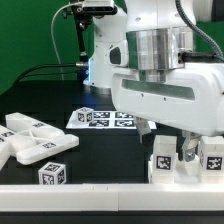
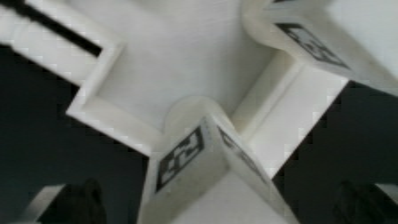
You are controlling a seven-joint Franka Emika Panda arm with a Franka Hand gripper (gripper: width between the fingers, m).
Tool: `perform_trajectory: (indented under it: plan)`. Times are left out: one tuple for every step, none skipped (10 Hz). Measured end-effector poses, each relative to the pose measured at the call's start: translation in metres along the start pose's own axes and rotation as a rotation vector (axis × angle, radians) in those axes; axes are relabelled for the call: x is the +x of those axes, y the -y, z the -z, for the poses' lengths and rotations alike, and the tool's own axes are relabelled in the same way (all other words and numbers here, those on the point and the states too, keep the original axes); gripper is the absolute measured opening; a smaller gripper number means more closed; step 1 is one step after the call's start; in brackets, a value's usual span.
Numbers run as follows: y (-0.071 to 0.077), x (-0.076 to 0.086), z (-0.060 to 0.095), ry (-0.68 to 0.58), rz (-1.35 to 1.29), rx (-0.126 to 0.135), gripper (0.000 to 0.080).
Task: Assemble chair
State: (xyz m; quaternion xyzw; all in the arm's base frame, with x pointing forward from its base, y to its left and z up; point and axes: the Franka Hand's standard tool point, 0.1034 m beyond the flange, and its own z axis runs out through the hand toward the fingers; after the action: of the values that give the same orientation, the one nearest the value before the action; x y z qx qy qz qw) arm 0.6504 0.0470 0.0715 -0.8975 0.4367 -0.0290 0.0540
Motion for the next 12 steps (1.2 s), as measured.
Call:
perform_trajectory:
  plan:
    - [0.0002, -0.0008, 0.0005, -0.019, 0.261, -0.03, 0.0649]
    - [0.0002, -0.0004, 0.0007, -0.026, 0.475, -0.045, 0.0649]
    - [-0.0001, -0.0003, 0.0001, -0.023, 0.404, -0.039, 0.0649]
    - [-0.0003, -0.0002, 0.0, -0.024, 0.402, -0.039, 0.0527]
    - [-0.0003, -0.0004, -0.0002, -0.024, 0.376, -0.039, 0.0391]
    - [-0.0005, -0.0001, -0.0002, -0.024, 0.364, -0.039, 0.0391]
    - [-0.0006, 0.0, -0.0002, -0.025, 0.282, -0.038, 0.0284]
    - [-0.0006, 0.0002, -0.0002, -0.027, 0.2, -0.036, 0.0284]
    - [-0.0006, 0.0003, -0.0001, -0.031, 0.085, -0.036, 0.0284]
    - [-0.0007, 0.0004, 0.0004, -0.034, -0.065, -0.035, 0.0284]
    - [-0.0012, 0.0012, 0.0014, -0.033, -0.221, -0.037, 0.0284]
    - [-0.001, 0.0012, 0.0014, -0.027, -0.394, -0.028, 0.0284]
